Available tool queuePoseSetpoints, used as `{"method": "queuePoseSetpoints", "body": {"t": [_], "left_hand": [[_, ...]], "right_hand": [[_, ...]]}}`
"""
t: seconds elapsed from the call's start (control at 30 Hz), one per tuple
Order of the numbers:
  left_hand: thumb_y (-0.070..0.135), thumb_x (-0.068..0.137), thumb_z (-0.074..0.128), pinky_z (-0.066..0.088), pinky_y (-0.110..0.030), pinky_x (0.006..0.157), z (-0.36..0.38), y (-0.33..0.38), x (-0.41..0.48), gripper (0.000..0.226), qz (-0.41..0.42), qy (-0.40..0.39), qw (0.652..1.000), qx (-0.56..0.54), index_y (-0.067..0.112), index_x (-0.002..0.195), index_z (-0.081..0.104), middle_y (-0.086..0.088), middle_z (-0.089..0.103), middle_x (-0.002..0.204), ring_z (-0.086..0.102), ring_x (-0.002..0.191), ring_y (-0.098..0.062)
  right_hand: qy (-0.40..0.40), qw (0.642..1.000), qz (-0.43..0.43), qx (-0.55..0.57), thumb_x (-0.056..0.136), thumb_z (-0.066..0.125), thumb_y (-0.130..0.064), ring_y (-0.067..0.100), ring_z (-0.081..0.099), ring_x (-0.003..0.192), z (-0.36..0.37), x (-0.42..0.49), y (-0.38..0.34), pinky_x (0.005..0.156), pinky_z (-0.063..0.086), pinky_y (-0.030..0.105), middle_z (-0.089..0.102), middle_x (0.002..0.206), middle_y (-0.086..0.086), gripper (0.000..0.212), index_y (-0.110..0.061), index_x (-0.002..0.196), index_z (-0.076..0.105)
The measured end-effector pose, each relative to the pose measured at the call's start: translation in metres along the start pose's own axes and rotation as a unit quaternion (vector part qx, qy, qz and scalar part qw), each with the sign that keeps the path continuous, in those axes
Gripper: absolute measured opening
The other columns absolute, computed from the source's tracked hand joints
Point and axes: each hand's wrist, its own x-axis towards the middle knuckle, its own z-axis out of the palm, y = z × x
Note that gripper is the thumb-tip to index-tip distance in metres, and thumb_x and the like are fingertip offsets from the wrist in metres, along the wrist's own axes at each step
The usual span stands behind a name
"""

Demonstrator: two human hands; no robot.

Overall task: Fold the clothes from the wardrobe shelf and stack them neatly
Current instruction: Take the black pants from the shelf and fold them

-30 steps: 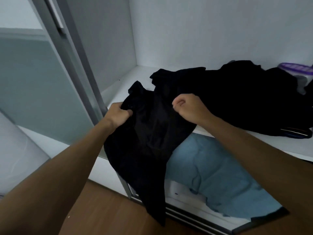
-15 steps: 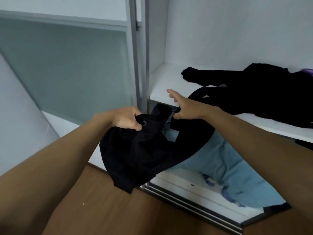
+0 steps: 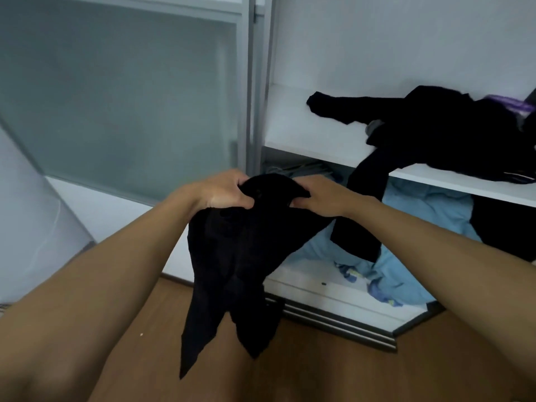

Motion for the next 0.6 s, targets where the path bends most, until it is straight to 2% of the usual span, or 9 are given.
{"method": "queuePoseSetpoints", "body": {"t": [0.1,0.2,0.3,0.37,0.47,0.6], "left_hand": [[0.022,0.078,0.073,0.058,-0.028,0.068,-0.004,0.000,0.004,0.006,0.008,-0.014,1.000,-0.007,0.028,0.080,0.072,0.004,0.075,0.079,0.073,0.074,-0.013],[0.018,0.086,0.072,0.053,-0.027,0.073,-0.009,0.005,0.008,0.023,0.009,-0.057,0.997,0.060,0.040,0.081,0.071,0.013,0.075,0.082,0.071,0.078,-0.009],[0.024,0.091,0.067,0.056,-0.031,0.075,-0.006,0.014,0.014,0.009,-0.021,-0.079,0.991,0.107,0.028,0.097,0.072,0.000,0.075,0.090,0.070,0.079,-0.020],[0.032,0.092,0.065,0.055,-0.031,0.070,0.002,0.024,0.020,0.015,-0.043,-0.080,0.984,0.153,0.019,0.094,0.070,-0.005,0.069,0.084,0.065,0.073,-0.019],[0.047,0.092,0.061,0.051,-0.033,0.076,0.017,0.039,0.023,0.025,-0.060,-0.068,0.977,0.192,0.025,0.083,0.068,0.004,0.071,0.082,0.067,0.079,-0.015],[0.055,0.095,0.054,0.046,-0.034,0.077,0.037,0.056,0.030,0.037,-0.048,-0.055,0.978,0.195,0.027,0.072,0.062,0.007,0.066,0.076,0.064,0.076,-0.014]], "right_hand": [[0.049,0.998,0.030,-0.006,0.096,0.062,-0.021,0.021,0.062,0.092,-0.016,-0.012,-0.006,0.085,0.048,0.040,0.066,0.096,0.006,0.010,-0.012,0.093,0.061],[0.060,0.996,0.060,-0.031,0.095,0.062,-0.023,0.019,0.059,0.085,-0.033,-0.023,-0.009,0.076,0.047,0.036,0.063,0.090,0.003,0.012,-0.012,0.091,0.062],[0.094,0.992,0.082,-0.006,0.095,0.063,-0.023,0.012,0.054,0.071,-0.045,-0.039,-0.013,0.063,0.040,0.027,0.058,0.077,-0.004,0.017,-0.011,0.083,0.063],[0.113,0.988,0.103,0.006,0.093,0.064,-0.025,0.006,0.053,0.062,-0.051,-0.049,-0.016,0.059,0.038,0.026,0.059,0.072,-0.003,0.021,-0.006,0.083,0.066],[0.136,0.981,0.141,0.009,0.089,0.066,-0.027,0.000,0.048,0.049,-0.063,-0.064,-0.015,0.053,0.034,0.023,0.055,0.063,-0.003,0.028,-0.003,0.075,0.062],[0.167,0.966,0.197,-0.003,0.088,0.066,-0.028,0.016,0.054,0.060,-0.071,-0.087,-0.006,0.059,0.039,0.030,0.057,0.066,0.004,0.031,0.001,0.076,0.062]]}}
